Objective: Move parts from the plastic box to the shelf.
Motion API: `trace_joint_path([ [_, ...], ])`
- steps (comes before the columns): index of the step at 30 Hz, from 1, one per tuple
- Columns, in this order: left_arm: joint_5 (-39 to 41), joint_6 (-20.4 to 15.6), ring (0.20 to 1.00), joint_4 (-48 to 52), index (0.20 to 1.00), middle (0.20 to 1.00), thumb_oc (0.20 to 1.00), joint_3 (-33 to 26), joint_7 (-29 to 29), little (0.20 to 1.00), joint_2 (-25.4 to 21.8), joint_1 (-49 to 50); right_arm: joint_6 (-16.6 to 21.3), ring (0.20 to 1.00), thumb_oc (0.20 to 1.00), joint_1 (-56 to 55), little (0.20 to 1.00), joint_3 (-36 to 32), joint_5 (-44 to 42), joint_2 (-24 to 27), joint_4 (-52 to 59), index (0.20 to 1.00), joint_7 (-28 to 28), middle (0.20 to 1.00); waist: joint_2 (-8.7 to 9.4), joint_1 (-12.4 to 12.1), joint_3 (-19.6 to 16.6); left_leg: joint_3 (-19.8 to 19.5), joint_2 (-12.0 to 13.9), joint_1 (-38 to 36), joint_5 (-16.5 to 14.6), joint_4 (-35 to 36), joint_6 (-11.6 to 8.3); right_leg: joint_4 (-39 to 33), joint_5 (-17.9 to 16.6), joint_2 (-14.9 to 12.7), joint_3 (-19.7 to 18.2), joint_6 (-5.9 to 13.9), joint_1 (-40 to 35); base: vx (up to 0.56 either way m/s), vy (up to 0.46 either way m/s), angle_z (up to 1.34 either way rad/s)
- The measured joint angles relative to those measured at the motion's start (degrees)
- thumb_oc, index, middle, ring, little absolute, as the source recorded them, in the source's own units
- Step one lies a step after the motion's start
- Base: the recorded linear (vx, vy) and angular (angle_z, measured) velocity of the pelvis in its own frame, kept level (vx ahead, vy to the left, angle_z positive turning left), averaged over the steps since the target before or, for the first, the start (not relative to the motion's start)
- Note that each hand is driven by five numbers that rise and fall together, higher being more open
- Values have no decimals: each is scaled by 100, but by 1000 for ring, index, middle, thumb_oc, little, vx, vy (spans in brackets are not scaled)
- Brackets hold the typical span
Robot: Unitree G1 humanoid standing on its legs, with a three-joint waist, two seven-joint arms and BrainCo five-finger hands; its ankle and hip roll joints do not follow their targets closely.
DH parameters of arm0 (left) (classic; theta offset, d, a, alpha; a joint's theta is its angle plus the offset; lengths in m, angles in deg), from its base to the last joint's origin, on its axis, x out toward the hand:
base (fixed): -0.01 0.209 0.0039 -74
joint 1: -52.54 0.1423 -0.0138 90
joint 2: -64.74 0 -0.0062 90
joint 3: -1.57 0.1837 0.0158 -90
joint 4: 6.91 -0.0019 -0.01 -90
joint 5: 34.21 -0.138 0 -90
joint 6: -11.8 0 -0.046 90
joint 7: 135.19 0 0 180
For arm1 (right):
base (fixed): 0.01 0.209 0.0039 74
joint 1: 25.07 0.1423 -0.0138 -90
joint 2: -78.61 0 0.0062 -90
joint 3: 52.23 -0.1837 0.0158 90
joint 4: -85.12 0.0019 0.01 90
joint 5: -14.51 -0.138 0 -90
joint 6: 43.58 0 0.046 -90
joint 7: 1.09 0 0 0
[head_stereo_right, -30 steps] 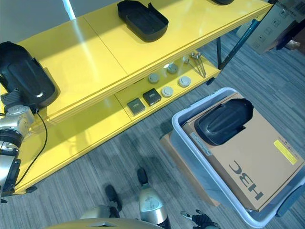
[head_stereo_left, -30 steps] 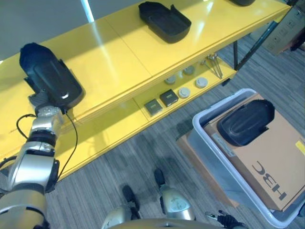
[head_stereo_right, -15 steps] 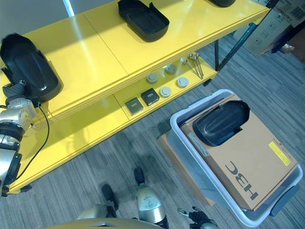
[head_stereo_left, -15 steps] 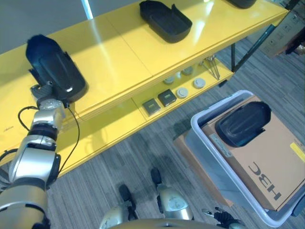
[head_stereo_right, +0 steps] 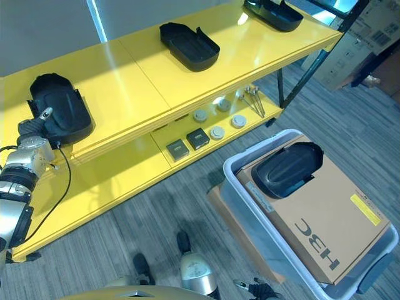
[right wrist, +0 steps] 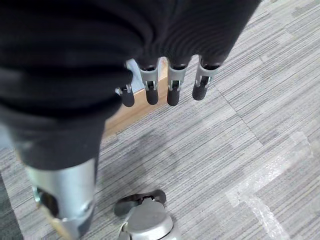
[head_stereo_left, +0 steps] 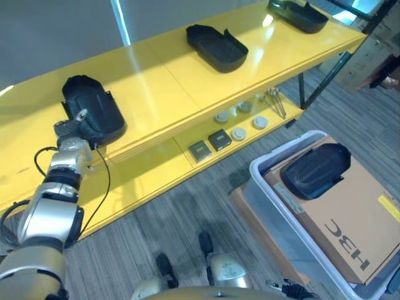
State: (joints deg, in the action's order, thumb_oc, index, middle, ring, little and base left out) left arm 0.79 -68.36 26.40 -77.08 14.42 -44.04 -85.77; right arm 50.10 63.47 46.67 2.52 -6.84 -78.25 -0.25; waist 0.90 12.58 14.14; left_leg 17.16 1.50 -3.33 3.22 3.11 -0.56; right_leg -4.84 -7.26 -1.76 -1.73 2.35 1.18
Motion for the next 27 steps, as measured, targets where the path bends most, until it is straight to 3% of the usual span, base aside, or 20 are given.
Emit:
trace_joint_path([
  [7,44,-228,1000,1381,1000,1000,1000,-17,7,1000,-24,609,-4,1000,1000,-102,1000,-100,216,-40,-29,1000,-6,1000,-41,-286,-120,-124,-1,-93,2,3,2,-19,29,-12,123,-23,-151,0,46,10],
  [17,-41,-373,1000,2485,1000,1000,1000,-685,587,1000,-725,1534,-14,1000,1000,-296,1000,-132,394,-43,-185,1000,-92,1000,-141,-816,-408,-432,-39,-182,13,13,18,-24,94,-72,442,-44,-380,-42,61,16],
  [21,-38,-565,1000,2816,1000,1000,1000,-698,740,1000,-944,1685,-13,1000,1000,-309,1000,-136,570,-43,-186,1000,-100,1000,-152,-879,-466,-471,-65,-230,61,121,45,-25,105,-95,506,-26,-401,-33,44,10],
  [25,-31,-807,1000,4911,1000,1000,1000,-945,1414,1000,-1242,2241,-59,1000,1000,-451,1000,-257,575,-48,-172,1000,-121,1000,-170,-1055,-571,-553,-88,-284,53,171,39,-26,146,-114,559,35,-490,-44,28,7],
  [27,-32,-790,1000,6480,1000,1000,1000,-1126,1798,1000,-873,3104,-106,1000,1000,-601,1000,-365,570,-76,-87,1000,-147,1000,-229,-1109,-677,-600,-92,-293,10,172,29,-26,171,-116,592,72,-515,-38,1,10],
])
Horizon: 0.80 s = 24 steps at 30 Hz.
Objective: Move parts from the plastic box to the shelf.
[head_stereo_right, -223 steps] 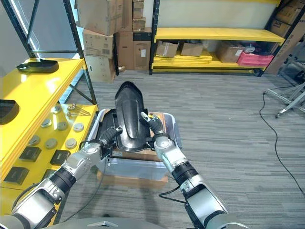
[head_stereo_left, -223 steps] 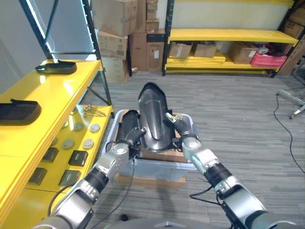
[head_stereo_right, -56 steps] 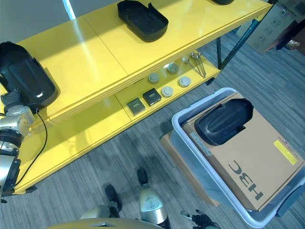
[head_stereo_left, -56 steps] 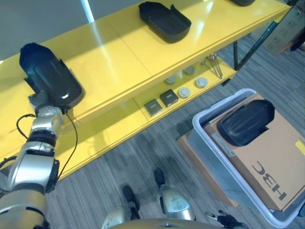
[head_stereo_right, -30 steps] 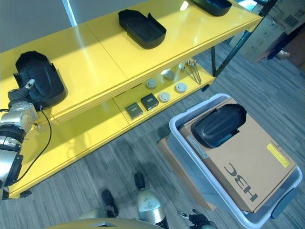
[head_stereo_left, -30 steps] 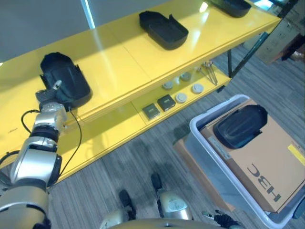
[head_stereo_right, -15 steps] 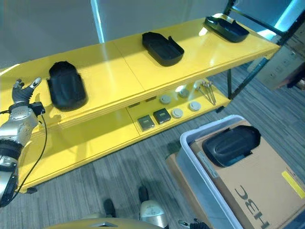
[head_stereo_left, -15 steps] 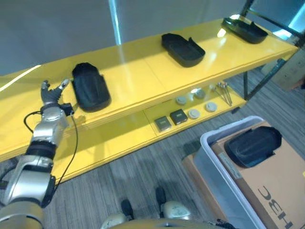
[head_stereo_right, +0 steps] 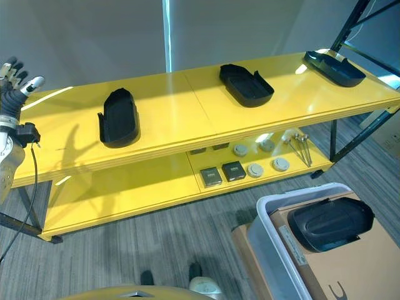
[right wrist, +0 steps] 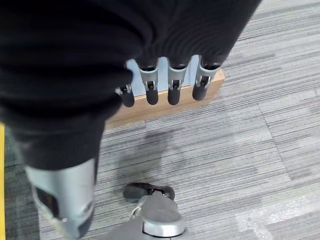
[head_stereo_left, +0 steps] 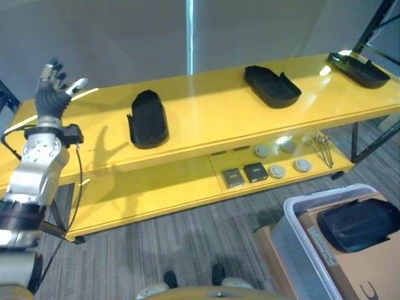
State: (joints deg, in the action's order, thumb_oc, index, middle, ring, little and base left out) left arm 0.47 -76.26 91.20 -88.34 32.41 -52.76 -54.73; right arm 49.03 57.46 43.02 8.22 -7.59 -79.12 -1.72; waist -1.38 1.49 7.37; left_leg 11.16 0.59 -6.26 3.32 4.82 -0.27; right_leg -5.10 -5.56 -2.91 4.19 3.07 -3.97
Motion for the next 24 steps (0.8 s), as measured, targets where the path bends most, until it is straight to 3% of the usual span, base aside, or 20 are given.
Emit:
trace_joint_path([
  [1,0,0,1000,375,1000,1000,1000,20,197,1000,350,308,-27,1000,1000,-99,1000,-7,-3,-24,113,1000,-41,1000,-41,-55,-58,-9,-1,3,-2,0,-3,0,5,0,7,8,2,-7,-11,5],
  [2,-6,1,928,605,928,928,928,55,369,928,696,620,-26,1000,1000,-163,1000,-69,-5,-66,125,1000,-79,1000,-68,-67,-79,-15,1,-10,-7,1,-7,-1,26,2,11,-12,4,-40,-28,3],
  [3,-9,16,479,613,479,479,479,214,560,479,994,924,-28,1000,1000,-151,1000,-127,-8,-125,128,1000,-99,1000,-78,-92,-85,-22,12,-12,-9,0,-7,-1,39,12,16,-31,4,-33,-26,1],
  [4,-16,14,479,540,479,479,479,286,682,479,1207,1098,-28,1000,1000,-146,1000,-139,-12,-144,142,1000,-116,1000,-67,-104,-78,-29,18,-2,-9,0,-8,-1,39,19,24,-32,10,-38,-34,2],
  [5,-21,41,200,322,200,200,200,430,798,200,1689,1390,-32,1000,1000,-146,1000,-148,-25,-141,141,1000,-127,1000,-93,-100,-95,-35,19,-3,-7,0,-11,-2,40,18,31,-34,10,0,0,0],
  [8,110,32,200,-487,200,200,200,808,888,200,1999,1515,-70,1000,1000,-149,1000,-137,-77,-136,142,1000,-142,1000,-57,-104,-83,-42,22,47,-6,0,-14,-1,40,24,13,-34,67,-24,-33,-1],
  [13,113,-152,200,-1155,200,200,200,1116,655,200,2070,1522,-170,1000,1000,-144,1000,-102,-130,-140,175,1000,-160,1000,10,-5,-54,-15,24,139,3,0,-14,-1,20,25,-5,-34,177,-2,-17,-4],
  [19,104,-854,200,-1538,200,200,200,1118,268,200,2081,1018,-163,1000,1000,-150,1000,-93,-352,-138,180,1000,-218,1000,9,208,-35,40,30,135,40,-32,7,-1,23,27,-33,-23,190,-8,-11,-3],
  [24,83,-1158,200,-1644,200,200,200,1122,6,200,2113,501,-151,1000,1000,-126,1000,-92,-350,-131,258,1000,-213,1000,-7,351,91,153,41,117,23,-32,2,-1,24,33,-97,-21,210,13,-22,-8],
])
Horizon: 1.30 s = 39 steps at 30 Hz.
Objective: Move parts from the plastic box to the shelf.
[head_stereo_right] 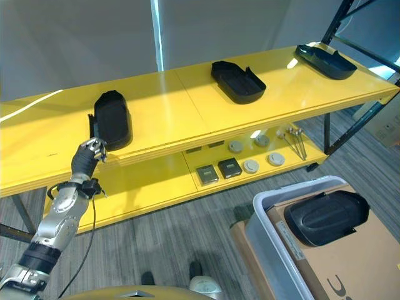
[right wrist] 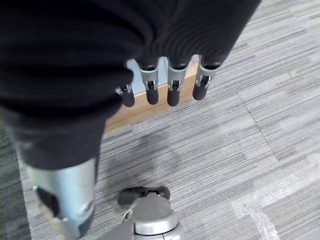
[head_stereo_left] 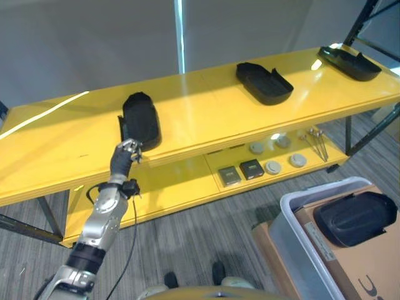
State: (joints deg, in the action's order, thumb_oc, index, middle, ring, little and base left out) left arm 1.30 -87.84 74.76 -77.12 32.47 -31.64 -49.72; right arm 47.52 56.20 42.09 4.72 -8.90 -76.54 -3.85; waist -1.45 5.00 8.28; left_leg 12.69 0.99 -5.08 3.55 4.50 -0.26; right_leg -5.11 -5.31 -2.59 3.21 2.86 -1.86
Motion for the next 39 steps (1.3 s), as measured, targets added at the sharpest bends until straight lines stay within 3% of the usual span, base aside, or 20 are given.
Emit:
trace_joint_path([
  [7,-89,-101,200,-379,200,200,200,19,-202,200,135,-193,32,1000,1000,-4,1000,0,3,2,101,1000,21,1000,14,205,78,140,22,-8,-29,-1,-12,0,-5,34,-130,-2,63,6,-16,-12],
  [20,-320,-439,200,-2032,200,200,200,11,-701,200,445,-408,46,1000,1000,11,1000,17,116,1,105,1000,30,1000,42,304,195,176,33,-6,-36,-2,-16,0,-3,59,-215,-6,91,7,-2,-1],
  [29,-319,-668,200,-2028,200,200,200,8,-745,200,444,-480,46,1000,1000,19,1000,30,130,2,105,1000,29,1000,118,321,245,194,33,-27,-36,-3,-17,0,-11,60,-233,-6,81,3,1,0],
  [39,-550,-732,200,-1214,200,200,200,-4,-861,200,317,-672,48,1000,1000,59,1000,127,281,3,106,1000,26,1000,146,305,289,197,36,-110,-63,-1,-20,0,-6,63,-240,-10,0,0,0,0],
])
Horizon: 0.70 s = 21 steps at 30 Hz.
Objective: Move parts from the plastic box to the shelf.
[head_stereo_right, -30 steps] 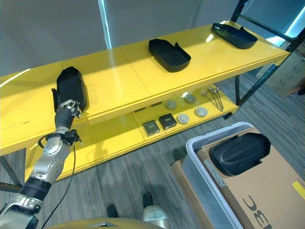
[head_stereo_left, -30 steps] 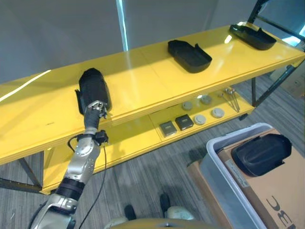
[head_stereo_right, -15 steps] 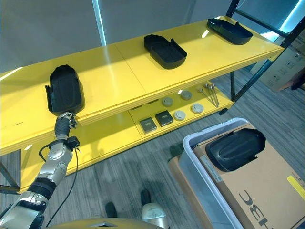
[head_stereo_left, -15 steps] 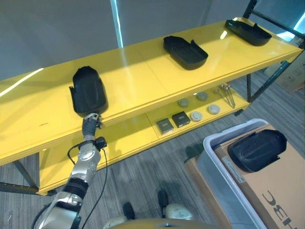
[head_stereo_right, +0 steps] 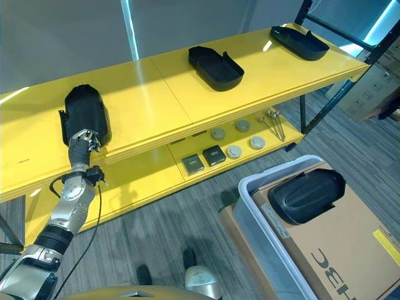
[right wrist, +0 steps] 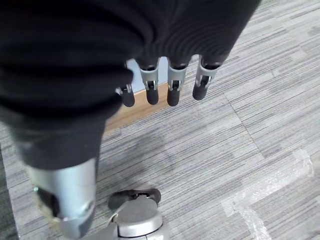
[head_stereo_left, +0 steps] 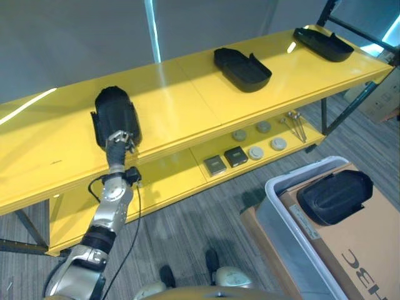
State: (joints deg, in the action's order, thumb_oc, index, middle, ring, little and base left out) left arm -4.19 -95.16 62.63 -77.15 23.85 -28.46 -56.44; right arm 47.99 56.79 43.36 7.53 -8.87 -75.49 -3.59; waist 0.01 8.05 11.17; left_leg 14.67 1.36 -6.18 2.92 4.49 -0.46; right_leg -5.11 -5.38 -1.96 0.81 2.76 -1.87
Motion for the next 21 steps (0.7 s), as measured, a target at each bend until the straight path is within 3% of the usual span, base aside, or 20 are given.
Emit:
trace_joint_path([
  [5,-37,84,200,-151,200,200,200,2,-34,200,3,-8,0,1000,1000,2,1000,-1,30,0,-1,1000,1,1000,1,4,0,2,0,-5,0,-1,2,0,1,2,-2,2,-3,0,0,0],
  [10,-27,82,200,-1072,200,200,200,-3,-43,200,28,-18,-4,1000,1000,11,1000,0,67,-1,0,1000,1,1000,2,33,0,25,1,-42,-3,-1,4,0,5,6,-22,1,-31,1,0,-1],
  [21,22,4,200,-1397,200,200,200,-37,-12,200,27,-213,-3,1000,1000,32,1000,96,69,-1,-1,1000,2,1000,31,121,-23,96,2,-70,-11,-1,8,0,-4,6,-76,3,-34,5,0,-2],
])
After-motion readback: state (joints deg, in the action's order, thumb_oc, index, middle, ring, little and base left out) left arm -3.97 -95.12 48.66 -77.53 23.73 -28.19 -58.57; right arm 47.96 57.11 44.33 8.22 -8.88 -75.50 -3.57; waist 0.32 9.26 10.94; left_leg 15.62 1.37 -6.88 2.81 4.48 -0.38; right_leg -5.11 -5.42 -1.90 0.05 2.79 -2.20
